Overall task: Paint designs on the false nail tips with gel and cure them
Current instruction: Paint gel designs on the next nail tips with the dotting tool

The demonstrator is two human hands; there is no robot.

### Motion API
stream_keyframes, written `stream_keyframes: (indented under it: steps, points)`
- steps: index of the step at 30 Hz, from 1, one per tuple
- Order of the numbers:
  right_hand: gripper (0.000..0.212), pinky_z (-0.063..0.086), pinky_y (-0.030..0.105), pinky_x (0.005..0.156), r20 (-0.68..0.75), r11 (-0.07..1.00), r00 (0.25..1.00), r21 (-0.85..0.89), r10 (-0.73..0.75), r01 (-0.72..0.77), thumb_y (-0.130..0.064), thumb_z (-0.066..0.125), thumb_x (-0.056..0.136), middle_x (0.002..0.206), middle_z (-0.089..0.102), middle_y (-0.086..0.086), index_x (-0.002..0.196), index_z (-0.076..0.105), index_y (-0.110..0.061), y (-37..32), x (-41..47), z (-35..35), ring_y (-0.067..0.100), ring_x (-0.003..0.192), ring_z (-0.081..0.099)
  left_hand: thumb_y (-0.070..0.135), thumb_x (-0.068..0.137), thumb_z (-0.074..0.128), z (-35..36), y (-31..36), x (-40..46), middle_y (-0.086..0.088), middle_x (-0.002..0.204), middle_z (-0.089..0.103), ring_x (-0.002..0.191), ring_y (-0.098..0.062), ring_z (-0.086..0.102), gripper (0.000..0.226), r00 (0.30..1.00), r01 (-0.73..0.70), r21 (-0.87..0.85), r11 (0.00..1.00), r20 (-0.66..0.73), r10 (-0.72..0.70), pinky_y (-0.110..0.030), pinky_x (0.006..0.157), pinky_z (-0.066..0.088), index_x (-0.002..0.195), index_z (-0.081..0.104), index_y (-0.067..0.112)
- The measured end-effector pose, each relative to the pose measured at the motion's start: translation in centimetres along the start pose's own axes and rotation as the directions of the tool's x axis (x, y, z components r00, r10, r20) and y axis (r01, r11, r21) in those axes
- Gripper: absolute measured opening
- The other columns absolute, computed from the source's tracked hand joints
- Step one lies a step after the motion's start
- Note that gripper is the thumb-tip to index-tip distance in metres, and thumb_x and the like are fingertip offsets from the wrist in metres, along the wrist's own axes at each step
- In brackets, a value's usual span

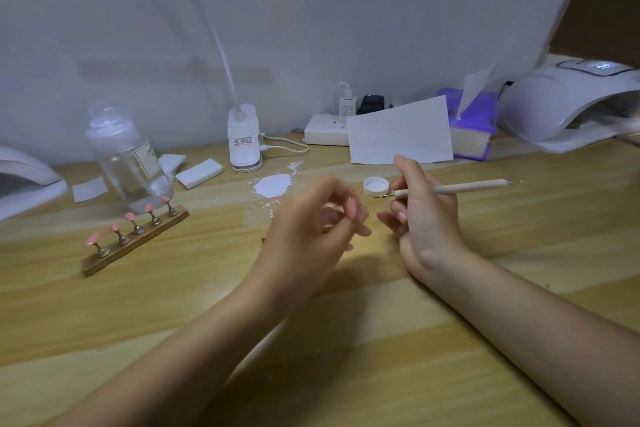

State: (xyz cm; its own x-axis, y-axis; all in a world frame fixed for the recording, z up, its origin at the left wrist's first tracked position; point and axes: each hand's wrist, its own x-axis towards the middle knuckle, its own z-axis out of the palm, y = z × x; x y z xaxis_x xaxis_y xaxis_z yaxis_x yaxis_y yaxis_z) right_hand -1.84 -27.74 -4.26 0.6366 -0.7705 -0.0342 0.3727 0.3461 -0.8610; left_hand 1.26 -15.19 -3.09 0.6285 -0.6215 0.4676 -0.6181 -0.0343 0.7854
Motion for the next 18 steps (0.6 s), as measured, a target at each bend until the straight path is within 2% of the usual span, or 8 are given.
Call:
stream_keyframes:
  steps: [2,5,7,10,14,16,18]
  points:
    - [0.036,0.04,0.013,0.038,0.019,0.999,1.0,-0.035,-0.02,0.021,-0.022,0.062,0.085,0.034,0.034,-0.011,0.056,0.042,-0.016,0.2,0.0,-0.1,0.003,0.028,0.029,-0.002,0.086,0.056,0.2,-0.8,-0.7,-0.008,0.073,0.063,0.066,-0.01,0.067,0.022,0.99,0.135,-0.132,0.982,0.054,-0.129,-0.014,0.053,0.046,0.072,0.052,0.014]
    - [0.037,0.042,0.014,0.041,0.051,0.993,0.996,-0.096,-0.068,0.073,-0.019,0.066,0.083,0.035,0.036,-0.012,0.055,0.042,-0.017,0.6,-0.1,-0.1,0.001,0.032,0.033,-0.007,0.082,0.059,0.3,-1.8,-0.9,0.001,0.062,0.063,0.061,-0.013,0.063,0.028,0.972,0.236,-0.209,0.949,0.064,-0.227,-0.017,0.052,0.046,0.066,0.054,0.016]
    - [0.037,0.044,0.014,0.043,0.059,0.988,0.994,-0.122,-0.091,0.097,-0.019,0.069,0.08,0.035,0.039,-0.01,0.055,0.042,-0.017,0.7,-0.2,-0.1,0.001,0.035,0.038,-0.003,0.079,0.064,0.3,-2.0,-0.9,0.005,0.059,0.066,0.062,-0.012,0.065,0.031,0.972,0.233,-0.205,0.951,0.061,-0.225,-0.02,0.055,0.05,0.063,0.061,0.023]
    - [0.031,0.046,0.015,0.044,0.088,0.981,0.992,-0.161,-0.095,0.108,-0.02,0.073,0.076,0.039,0.048,-0.01,0.057,0.048,-0.017,0.8,-0.2,-0.2,0.001,0.038,0.046,-0.002,0.076,0.068,0.3,-2.1,-1.0,0.008,0.06,0.069,0.061,-0.007,0.065,0.036,0.98,0.199,-0.193,0.961,0.066,-0.19,-0.016,0.059,0.051,0.06,0.067,0.03]
    - [0.03,0.042,0.014,0.041,0.145,0.95,0.979,-0.257,-0.141,0.175,-0.027,0.067,0.082,0.041,0.05,-0.01,0.056,0.053,-0.018,-0.2,0.2,0.1,-0.001,0.04,0.047,-0.003,0.077,0.067,0.2,-2.1,-0.9,0.014,0.058,0.066,0.062,0.0,0.062,0.033,0.983,0.178,-0.145,0.973,0.072,-0.169,-0.013,0.059,0.05,0.06,0.067,0.025]
    - [0.036,0.039,0.014,0.039,0.216,0.905,0.956,-0.334,-0.2,0.265,-0.029,0.063,0.085,0.038,0.049,-0.009,0.054,0.053,-0.016,-1.4,0.8,0.5,0.0,0.038,0.045,-0.003,0.078,0.066,0.2,-2.2,-0.9,0.012,0.062,0.067,0.065,-0.004,0.062,0.029,0.985,0.166,-0.11,0.98,0.07,-0.159,-0.021,0.062,0.051,0.06,0.065,0.02]
    - [0.036,0.039,0.014,0.039,0.321,0.811,0.924,-0.472,-0.208,0.346,-0.031,0.062,0.086,0.036,0.051,-0.008,0.056,0.052,-0.015,-2.3,1.7,1.4,0.001,0.036,0.046,-0.002,0.078,0.065,0.3,-2.3,-0.9,0.008,0.066,0.068,0.068,-0.009,0.062,0.027,0.986,0.158,-0.093,0.983,0.062,-0.153,-0.027,0.062,0.052,0.061,0.064,0.019]
